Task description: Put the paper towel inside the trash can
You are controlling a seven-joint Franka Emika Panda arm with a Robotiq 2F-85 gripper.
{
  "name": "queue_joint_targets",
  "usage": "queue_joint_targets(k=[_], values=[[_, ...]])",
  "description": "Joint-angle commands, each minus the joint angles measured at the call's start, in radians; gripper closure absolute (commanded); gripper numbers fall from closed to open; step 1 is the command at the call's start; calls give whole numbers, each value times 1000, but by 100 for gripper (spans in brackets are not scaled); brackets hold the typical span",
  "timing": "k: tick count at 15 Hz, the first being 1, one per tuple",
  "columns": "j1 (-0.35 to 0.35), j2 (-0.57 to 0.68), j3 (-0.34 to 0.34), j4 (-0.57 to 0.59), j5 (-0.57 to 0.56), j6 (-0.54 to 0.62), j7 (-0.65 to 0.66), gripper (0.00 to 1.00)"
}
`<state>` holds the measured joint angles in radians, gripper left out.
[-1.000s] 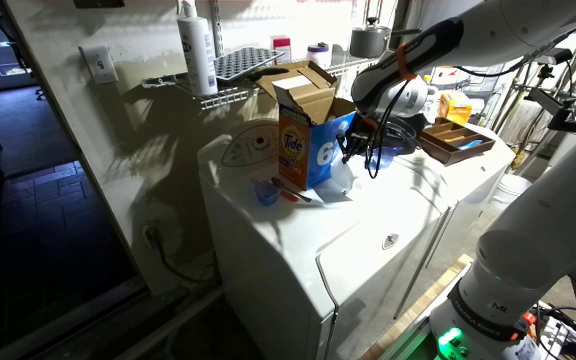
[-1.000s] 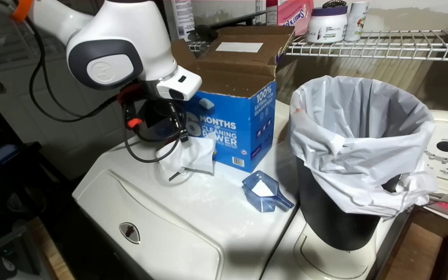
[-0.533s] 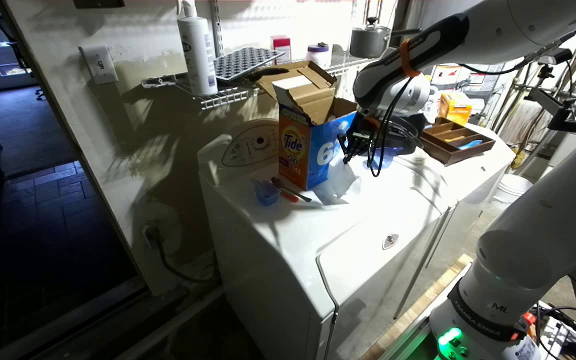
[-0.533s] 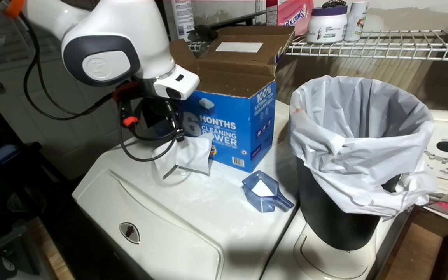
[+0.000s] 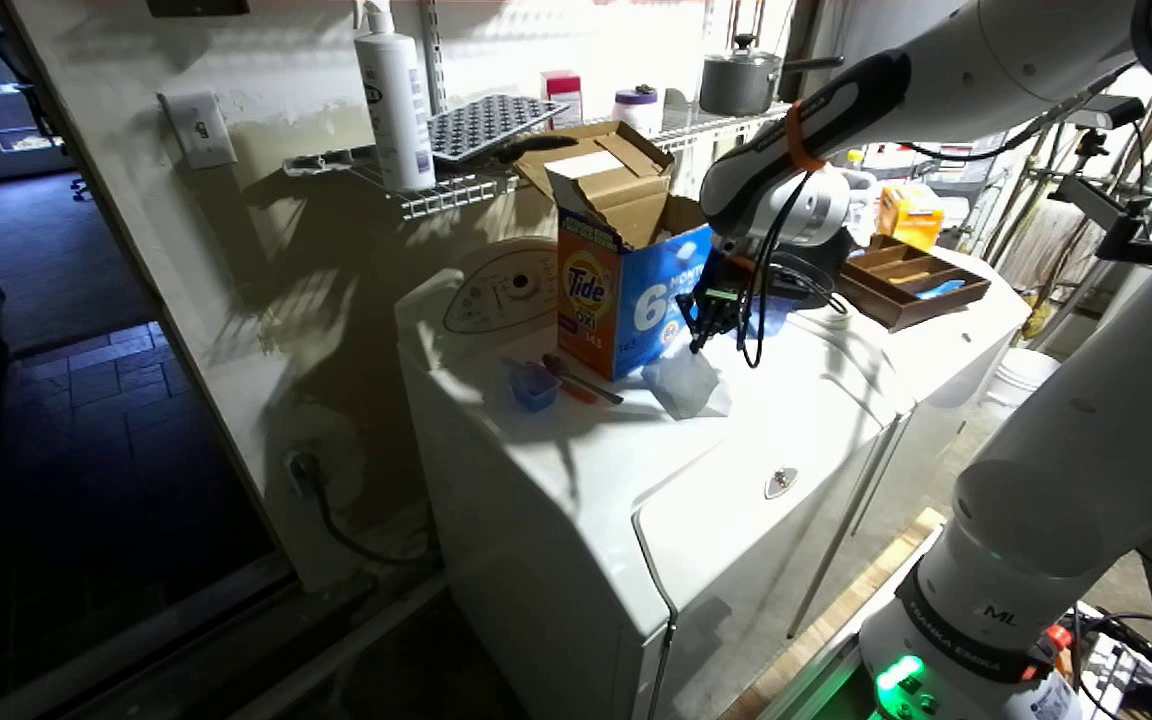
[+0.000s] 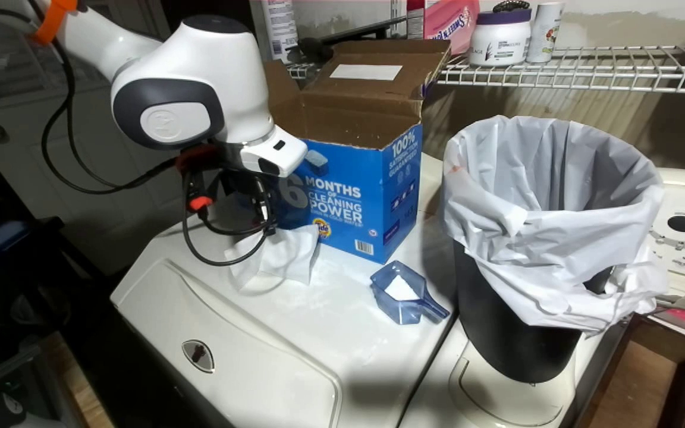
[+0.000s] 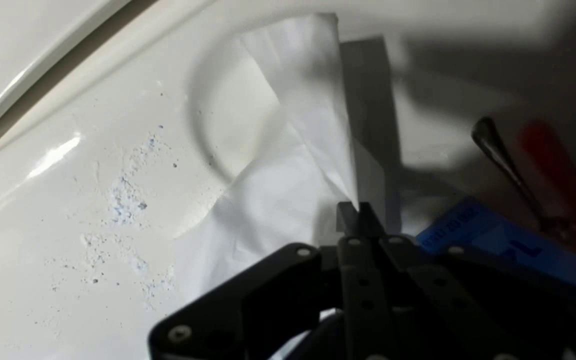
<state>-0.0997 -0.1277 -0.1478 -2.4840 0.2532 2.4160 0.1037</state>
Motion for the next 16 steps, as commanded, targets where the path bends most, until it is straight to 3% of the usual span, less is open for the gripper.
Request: queue_joint_targets(k=[1,4,5,7,16], values=[[-1,53,2,23,30,10,-43,100],[-5,83,5,26,14,20,-48,99],[-7,90,5,28,9,19,-48,74],[-10,104,5,30,-7,22,-45,69],[-10,138,10,32,-32,44,-37,8]])
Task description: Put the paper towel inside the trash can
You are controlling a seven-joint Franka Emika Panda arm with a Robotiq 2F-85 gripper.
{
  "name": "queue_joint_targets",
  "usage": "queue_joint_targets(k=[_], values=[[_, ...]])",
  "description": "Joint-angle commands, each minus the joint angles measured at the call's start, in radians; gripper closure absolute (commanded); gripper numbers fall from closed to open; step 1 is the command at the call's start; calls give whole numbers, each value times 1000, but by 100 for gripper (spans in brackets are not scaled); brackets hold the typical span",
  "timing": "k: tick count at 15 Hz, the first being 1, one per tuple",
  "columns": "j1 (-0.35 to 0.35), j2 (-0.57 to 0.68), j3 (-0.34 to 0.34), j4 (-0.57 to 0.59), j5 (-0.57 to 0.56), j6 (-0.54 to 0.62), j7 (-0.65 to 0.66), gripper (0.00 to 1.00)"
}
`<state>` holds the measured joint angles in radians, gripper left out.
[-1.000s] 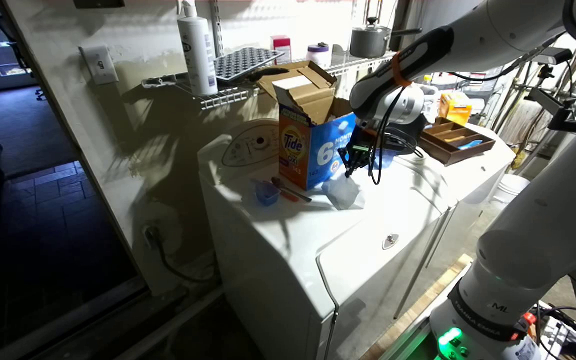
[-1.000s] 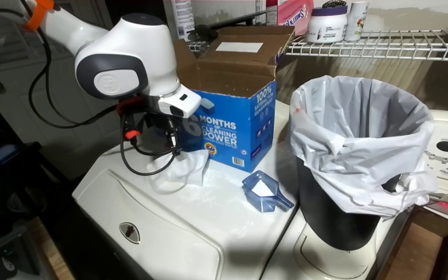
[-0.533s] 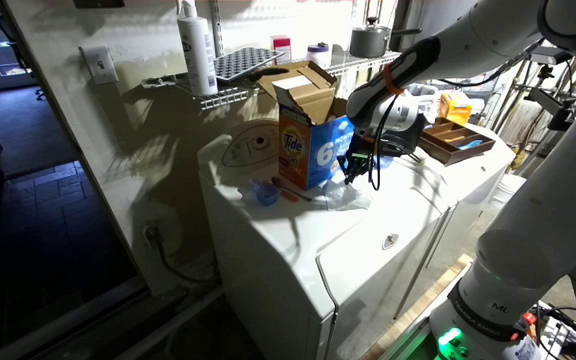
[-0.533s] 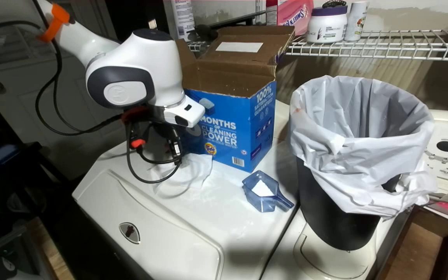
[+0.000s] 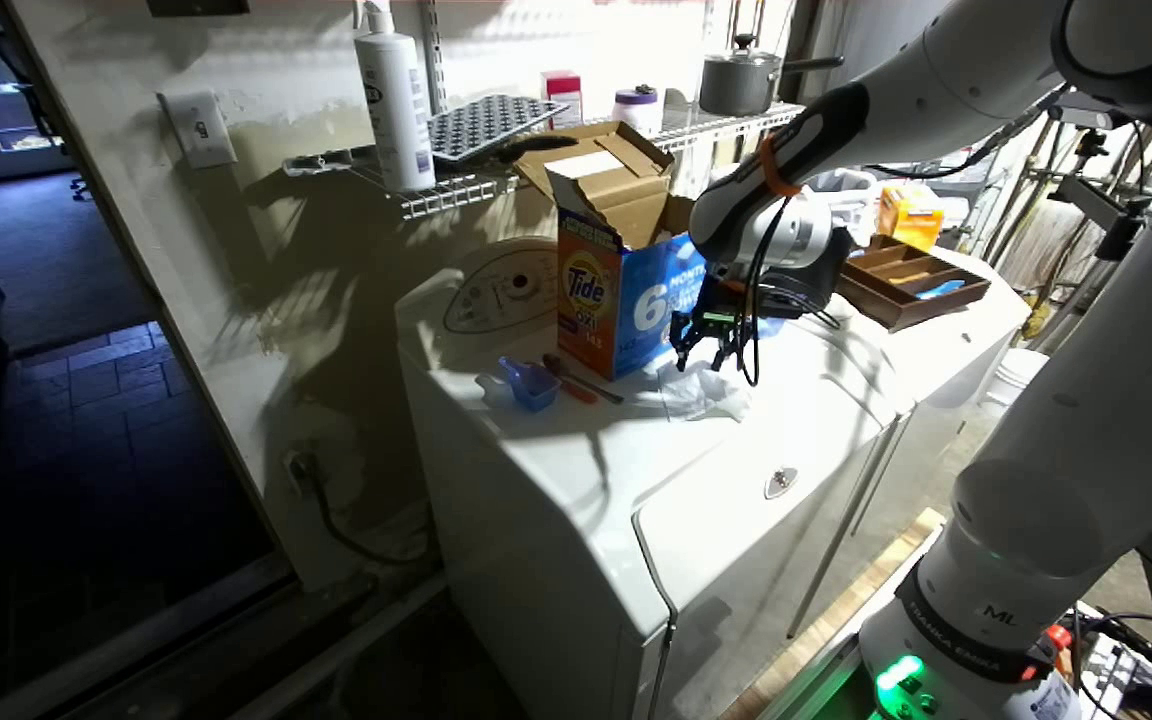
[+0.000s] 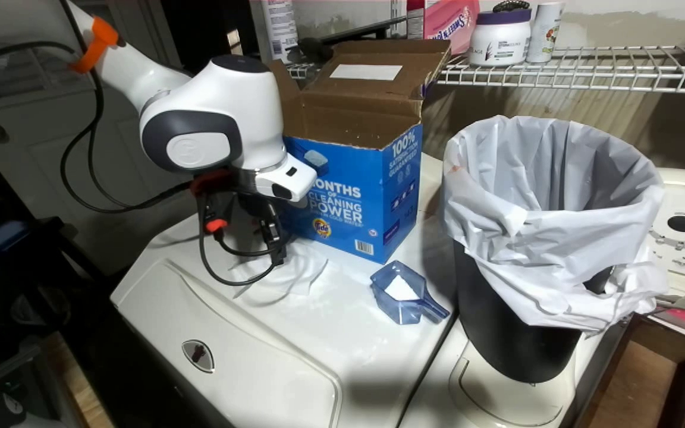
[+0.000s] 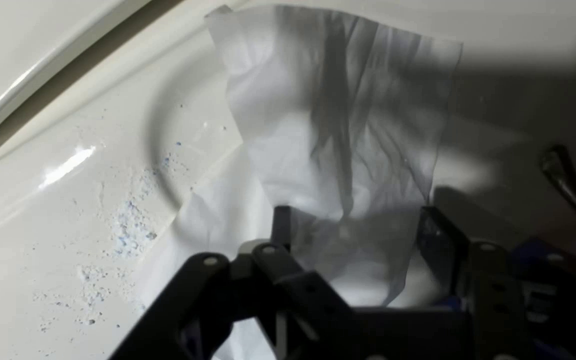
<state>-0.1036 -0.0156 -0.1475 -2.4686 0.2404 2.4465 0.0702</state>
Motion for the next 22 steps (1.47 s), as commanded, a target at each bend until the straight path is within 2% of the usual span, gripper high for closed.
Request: queue_joint_targets(k=[1,6,14,16,17,18,19,22], values=[[-5,30,12,16,-22,16,-1,0],[1,59,22,21,-45,27,16,1],[7,104,31,33,-131,34,49,16],[8,111,31,39,-149,36,53,26],[8,113,31,40,-155,36,54,42],[8,115,32,42,-159,36,54,51],[8,116,32,42,-163,36,53,52],[8,116,31,47,-175,37,57,73]])
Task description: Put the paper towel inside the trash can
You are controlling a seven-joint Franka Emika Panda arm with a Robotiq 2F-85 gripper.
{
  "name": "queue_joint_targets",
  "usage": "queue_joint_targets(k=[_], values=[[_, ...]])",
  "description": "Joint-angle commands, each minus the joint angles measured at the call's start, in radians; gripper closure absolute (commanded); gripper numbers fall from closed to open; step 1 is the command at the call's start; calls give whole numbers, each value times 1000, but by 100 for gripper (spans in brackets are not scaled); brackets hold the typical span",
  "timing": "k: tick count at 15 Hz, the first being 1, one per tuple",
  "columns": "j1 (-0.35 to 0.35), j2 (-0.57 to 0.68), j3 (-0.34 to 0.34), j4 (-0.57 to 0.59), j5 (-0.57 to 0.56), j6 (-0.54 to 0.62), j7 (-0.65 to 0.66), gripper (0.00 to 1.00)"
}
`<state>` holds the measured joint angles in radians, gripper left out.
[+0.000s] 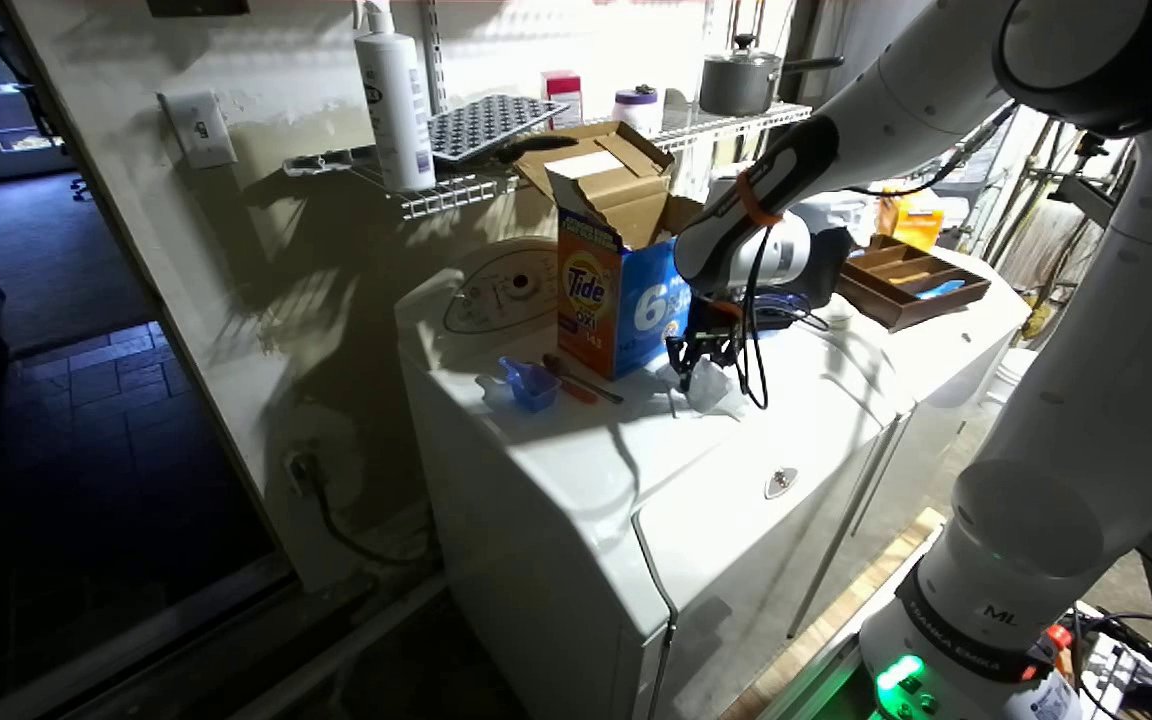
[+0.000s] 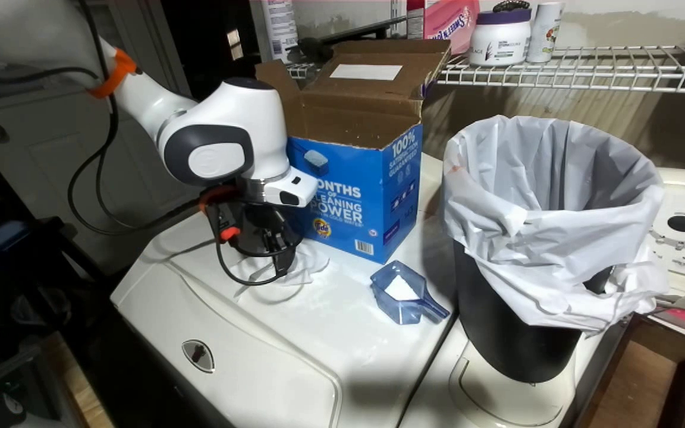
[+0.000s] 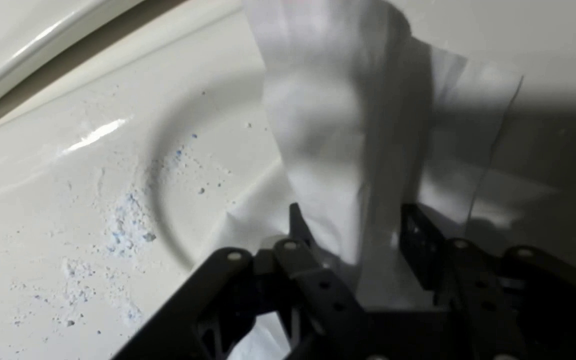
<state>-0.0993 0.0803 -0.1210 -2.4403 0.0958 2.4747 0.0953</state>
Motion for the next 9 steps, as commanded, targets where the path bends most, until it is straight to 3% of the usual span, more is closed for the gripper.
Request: queue_joint_targets(k=[1,4,9], values=[[4,21,4,21,-32,10,32,81],[4,21,5,22,-35,12,34,95],[4,21,3,24,-38,15,35,97]])
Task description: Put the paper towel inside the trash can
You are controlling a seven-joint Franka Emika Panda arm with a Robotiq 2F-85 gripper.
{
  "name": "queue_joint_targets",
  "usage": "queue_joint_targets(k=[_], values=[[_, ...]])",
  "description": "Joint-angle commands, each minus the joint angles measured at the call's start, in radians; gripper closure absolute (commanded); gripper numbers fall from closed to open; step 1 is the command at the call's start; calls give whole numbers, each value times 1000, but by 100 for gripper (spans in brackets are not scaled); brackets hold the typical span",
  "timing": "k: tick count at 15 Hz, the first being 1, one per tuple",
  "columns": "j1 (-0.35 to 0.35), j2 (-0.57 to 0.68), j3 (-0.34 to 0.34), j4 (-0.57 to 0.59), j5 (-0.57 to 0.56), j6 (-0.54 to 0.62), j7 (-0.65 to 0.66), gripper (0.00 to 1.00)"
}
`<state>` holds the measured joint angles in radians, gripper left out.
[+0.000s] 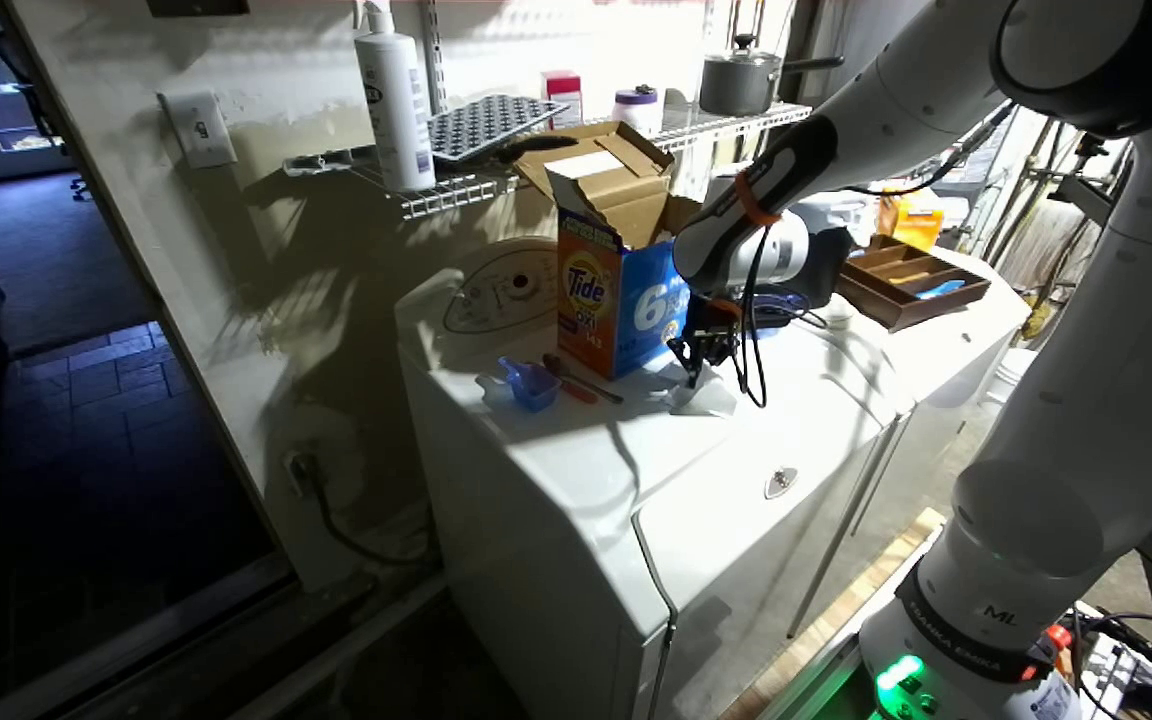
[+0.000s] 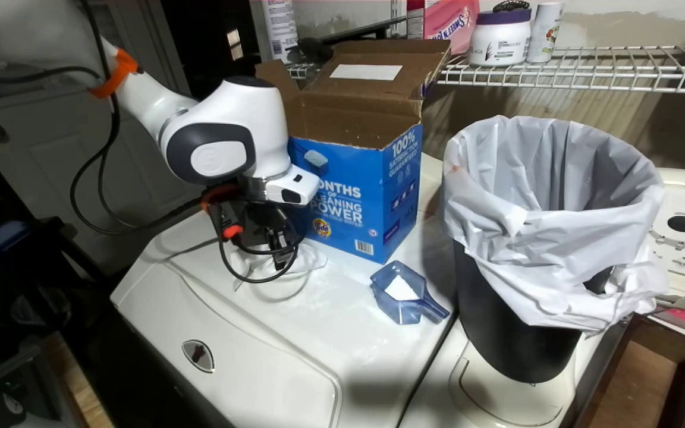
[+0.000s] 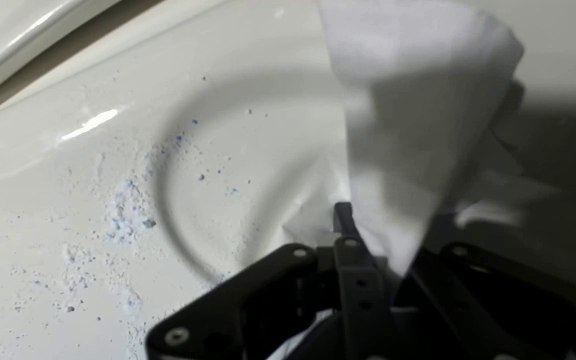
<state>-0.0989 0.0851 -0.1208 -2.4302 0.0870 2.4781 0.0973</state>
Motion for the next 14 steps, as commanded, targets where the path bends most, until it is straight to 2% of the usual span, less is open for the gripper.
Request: queue_joint_targets(k=[1,14], values=[[3,15,3,13,-31,11,33,97],[-30,-83,-25,29,-8,-14,32,99]])
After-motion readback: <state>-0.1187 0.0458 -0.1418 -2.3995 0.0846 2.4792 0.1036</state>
